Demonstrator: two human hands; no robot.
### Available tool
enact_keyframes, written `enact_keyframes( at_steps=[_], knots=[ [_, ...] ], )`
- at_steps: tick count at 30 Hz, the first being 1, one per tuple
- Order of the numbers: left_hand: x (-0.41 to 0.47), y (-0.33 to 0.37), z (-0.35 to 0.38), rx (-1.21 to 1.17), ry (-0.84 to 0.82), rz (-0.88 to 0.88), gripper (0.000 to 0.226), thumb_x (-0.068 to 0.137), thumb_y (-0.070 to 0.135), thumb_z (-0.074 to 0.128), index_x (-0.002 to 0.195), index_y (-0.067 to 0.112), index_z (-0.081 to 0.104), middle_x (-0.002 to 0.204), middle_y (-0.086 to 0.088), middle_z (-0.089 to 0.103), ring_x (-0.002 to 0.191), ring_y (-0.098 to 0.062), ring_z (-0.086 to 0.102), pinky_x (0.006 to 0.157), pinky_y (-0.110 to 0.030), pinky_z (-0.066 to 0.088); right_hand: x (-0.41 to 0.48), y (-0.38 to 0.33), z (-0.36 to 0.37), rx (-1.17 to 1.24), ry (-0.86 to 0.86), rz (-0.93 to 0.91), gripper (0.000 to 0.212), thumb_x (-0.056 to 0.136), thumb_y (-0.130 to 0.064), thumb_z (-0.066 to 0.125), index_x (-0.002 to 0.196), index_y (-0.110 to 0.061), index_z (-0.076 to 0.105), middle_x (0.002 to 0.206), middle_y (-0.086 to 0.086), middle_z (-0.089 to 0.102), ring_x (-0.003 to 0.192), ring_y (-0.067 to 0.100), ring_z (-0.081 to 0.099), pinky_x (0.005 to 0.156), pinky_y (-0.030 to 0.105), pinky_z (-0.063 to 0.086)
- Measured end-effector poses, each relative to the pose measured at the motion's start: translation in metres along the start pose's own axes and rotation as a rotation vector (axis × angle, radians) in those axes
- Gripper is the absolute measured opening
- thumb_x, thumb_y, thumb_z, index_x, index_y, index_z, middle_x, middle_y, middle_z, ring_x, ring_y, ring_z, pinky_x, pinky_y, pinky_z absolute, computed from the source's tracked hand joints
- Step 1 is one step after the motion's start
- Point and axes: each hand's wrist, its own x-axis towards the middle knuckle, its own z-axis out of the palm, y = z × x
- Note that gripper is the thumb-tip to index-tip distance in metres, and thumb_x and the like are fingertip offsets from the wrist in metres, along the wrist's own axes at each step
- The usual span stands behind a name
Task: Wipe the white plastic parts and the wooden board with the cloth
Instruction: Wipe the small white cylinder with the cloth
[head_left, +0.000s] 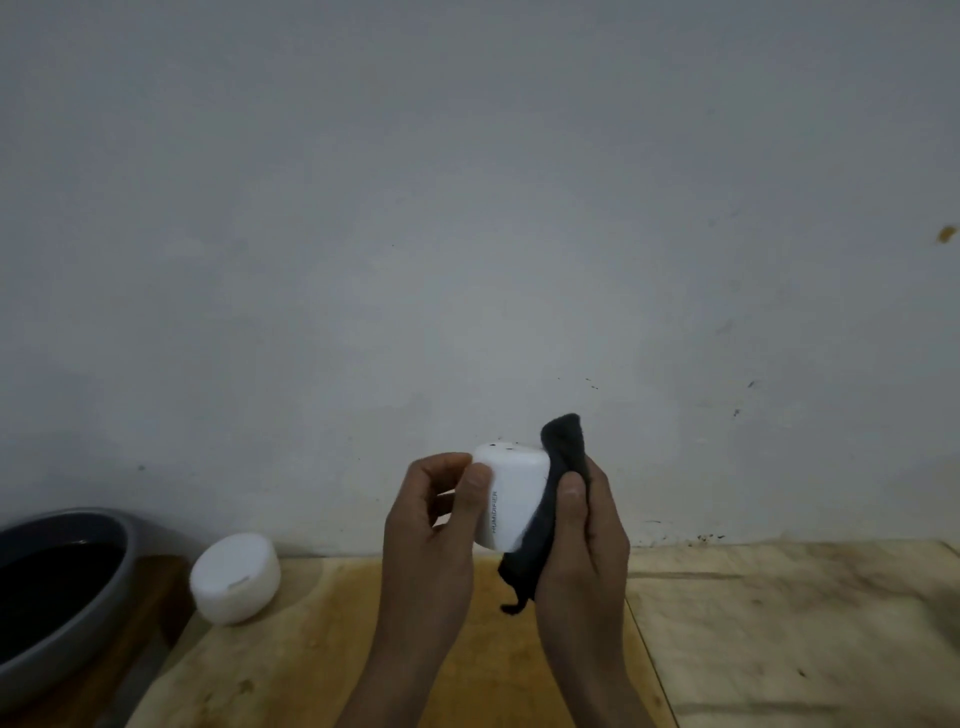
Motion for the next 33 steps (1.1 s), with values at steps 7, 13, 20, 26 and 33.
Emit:
enact_keyframes(
  at_steps=[7, 13, 20, 26, 33],
  knots=[
    [-0.006, -0.004, -0.004, -0.025, -0.093, -0.076, 0.06, 0.068, 0.062, 0.066, 0.115, 0.025, 0.068, 0.109, 0.008, 0.075, 0.097, -0.005, 0.071, 0.074, -0.019, 0.058, -0.003, 0.001, -0.003, 0.018, -0.05, 0.008, 0.031, 0.104, -0.036, 0.04, 0.128, -0.04, 0.059, 0.116, -0.018, 0.067, 0.104, 0.007, 0.064, 0.078, 0.025, 0.057],
    [-0.007, -0.008, -0.005, -0.038, -0.09, -0.122, 0.055, 0.084, 0.069, 0.054, 0.122, 0.032, 0.07, 0.117, 0.01, 0.074, 0.106, -0.007, 0.069, 0.083, -0.026, 0.059, -0.003, -0.004, -0.004, -0.005, -0.045, 0.037, 0.03, 0.104, -0.037, 0.038, 0.124, -0.044, 0.06, 0.111, -0.02, 0.068, 0.101, 0.005, 0.064, 0.078, 0.024, 0.055],
    [-0.007, -0.001, -0.007, -0.02, -0.128, -0.065, 0.053, 0.079, 0.061, 0.054, 0.117, 0.028, 0.07, 0.107, 0.013, 0.076, 0.099, -0.004, 0.07, 0.076, -0.021, 0.058, -0.006, -0.001, -0.003, 0.01, -0.042, -0.009, 0.032, 0.104, -0.04, 0.037, 0.13, -0.042, 0.058, 0.121, -0.019, 0.065, 0.112, 0.009, 0.062, 0.084, 0.026, 0.055],
    [-0.01, -0.002, 0.001, 0.028, -0.044, -0.102, 0.044, 0.078, 0.062, 0.054, 0.111, 0.033, 0.062, 0.106, 0.015, 0.071, 0.091, 0.009, 0.065, 0.066, -0.009, 0.052, -0.007, 0.004, 0.003, 0.027, 0.008, 0.042, 0.03, 0.103, -0.038, 0.042, 0.125, -0.04, 0.061, 0.11, -0.017, 0.068, 0.101, 0.007, 0.065, 0.076, 0.026, 0.057],
    [-0.003, -0.011, -0.008, -0.161, -0.16, -0.241, 0.069, 0.071, 0.079, 0.066, 0.119, 0.03, 0.071, 0.115, 0.004, 0.076, 0.11, -0.021, 0.07, 0.093, -0.043, 0.058, 0.001, 0.004, -0.002, 0.083, -0.028, 0.084, 0.03, 0.098, -0.041, 0.043, 0.117, -0.041, 0.067, 0.109, -0.011, 0.071, 0.1, 0.015, 0.067, 0.075, 0.031, 0.059]
  ],
)
